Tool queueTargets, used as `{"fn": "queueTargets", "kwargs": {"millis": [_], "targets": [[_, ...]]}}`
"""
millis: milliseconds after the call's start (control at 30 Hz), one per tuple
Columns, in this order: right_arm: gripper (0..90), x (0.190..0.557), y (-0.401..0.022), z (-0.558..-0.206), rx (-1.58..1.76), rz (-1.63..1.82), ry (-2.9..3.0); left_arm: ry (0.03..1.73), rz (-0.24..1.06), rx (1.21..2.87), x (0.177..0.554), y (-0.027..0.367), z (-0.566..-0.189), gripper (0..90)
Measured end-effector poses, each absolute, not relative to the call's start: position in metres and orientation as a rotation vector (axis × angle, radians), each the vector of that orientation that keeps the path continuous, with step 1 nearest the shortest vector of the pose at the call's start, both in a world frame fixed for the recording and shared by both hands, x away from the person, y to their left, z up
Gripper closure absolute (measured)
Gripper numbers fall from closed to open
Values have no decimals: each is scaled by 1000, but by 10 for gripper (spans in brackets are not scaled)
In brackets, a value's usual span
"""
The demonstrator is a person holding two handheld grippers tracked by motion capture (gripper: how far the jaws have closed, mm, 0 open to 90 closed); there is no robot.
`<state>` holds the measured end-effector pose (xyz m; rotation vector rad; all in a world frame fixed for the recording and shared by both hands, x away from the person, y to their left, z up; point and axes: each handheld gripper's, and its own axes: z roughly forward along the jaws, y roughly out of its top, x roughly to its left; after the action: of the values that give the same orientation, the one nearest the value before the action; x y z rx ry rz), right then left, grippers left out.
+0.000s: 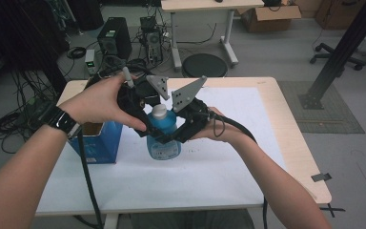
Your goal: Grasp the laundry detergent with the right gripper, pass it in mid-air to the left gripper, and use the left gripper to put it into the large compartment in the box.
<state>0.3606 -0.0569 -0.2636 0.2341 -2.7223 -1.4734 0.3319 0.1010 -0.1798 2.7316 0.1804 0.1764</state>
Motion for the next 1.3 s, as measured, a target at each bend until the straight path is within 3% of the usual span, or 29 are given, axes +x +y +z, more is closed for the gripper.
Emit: {"fn": "queueTargets", "kwargs": {"millis": [1300], "targets": [[427,359,-58,-266,242,-1455,-2746,167,144,2778,331,91,-182,375]]}}
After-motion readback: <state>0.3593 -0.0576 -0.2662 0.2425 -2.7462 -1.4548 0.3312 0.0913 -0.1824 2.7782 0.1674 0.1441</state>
